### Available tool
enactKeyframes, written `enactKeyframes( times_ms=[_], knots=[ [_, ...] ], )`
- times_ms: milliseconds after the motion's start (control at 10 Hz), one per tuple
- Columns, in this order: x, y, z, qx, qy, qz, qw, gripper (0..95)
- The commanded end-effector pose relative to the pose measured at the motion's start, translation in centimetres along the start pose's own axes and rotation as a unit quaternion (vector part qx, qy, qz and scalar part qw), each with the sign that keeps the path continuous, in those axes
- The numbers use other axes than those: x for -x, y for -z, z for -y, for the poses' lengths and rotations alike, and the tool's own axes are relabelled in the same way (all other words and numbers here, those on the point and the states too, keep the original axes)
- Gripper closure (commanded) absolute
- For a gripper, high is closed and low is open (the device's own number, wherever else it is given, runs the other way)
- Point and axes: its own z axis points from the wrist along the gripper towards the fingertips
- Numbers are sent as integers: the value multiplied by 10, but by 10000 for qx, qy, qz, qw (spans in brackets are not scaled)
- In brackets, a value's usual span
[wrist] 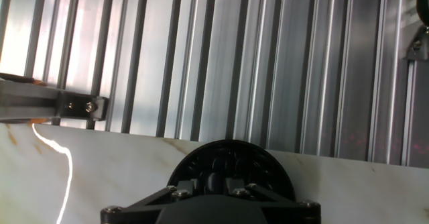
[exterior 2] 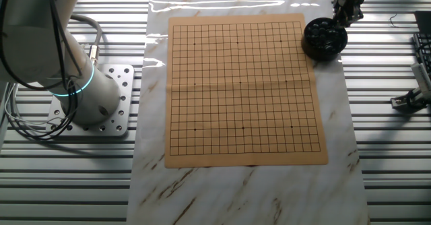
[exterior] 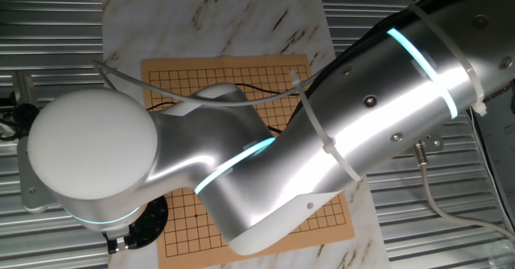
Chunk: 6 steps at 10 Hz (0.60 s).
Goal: Play the first move as black on the 3-4 point in the upper right corner of the Go board
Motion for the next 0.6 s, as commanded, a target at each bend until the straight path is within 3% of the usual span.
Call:
enactKeyframes(
  times_ms=[100,600],
  knots=[
    [0,-1,0,3,5,13,10000,760],
    [1,-9,4,31,-36,0,10000,760]
  ],
)
